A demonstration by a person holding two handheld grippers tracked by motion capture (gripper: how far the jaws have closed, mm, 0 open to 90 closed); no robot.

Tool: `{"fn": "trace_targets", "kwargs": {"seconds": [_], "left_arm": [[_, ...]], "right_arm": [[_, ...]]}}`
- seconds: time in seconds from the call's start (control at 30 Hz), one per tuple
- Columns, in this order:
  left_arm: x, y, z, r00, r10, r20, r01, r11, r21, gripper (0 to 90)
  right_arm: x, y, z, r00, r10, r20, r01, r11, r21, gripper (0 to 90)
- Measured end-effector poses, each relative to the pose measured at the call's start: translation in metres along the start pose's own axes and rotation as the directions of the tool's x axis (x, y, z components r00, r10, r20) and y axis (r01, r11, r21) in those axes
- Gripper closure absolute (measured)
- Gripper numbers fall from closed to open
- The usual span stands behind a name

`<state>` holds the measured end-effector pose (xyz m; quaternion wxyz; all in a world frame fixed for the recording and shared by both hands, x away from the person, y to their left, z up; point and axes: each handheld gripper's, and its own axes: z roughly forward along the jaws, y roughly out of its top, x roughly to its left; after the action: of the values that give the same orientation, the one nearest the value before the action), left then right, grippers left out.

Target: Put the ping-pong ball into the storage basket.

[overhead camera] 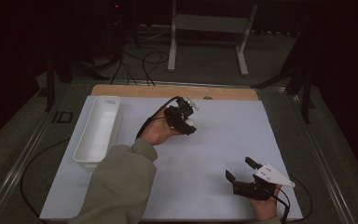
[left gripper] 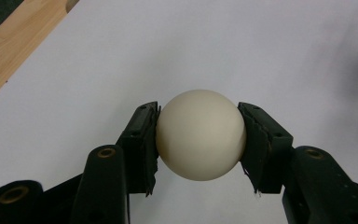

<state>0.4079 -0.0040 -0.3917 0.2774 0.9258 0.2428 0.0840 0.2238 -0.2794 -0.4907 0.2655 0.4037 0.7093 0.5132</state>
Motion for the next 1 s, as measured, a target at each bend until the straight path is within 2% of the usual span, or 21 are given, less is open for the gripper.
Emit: {"fn": "trace_targets", "kwargs": {"seconds": [1.0], "left_arm": [[0.009,-0.011,-0.012,0.9997,-0.015,-0.019,0.015,0.9999,0.000,51.4]], "right_arm": [[0.001,0.000,0.001,1.0000,0.006,-0.002,-0.006,1.000,0.002,7.5]]}}
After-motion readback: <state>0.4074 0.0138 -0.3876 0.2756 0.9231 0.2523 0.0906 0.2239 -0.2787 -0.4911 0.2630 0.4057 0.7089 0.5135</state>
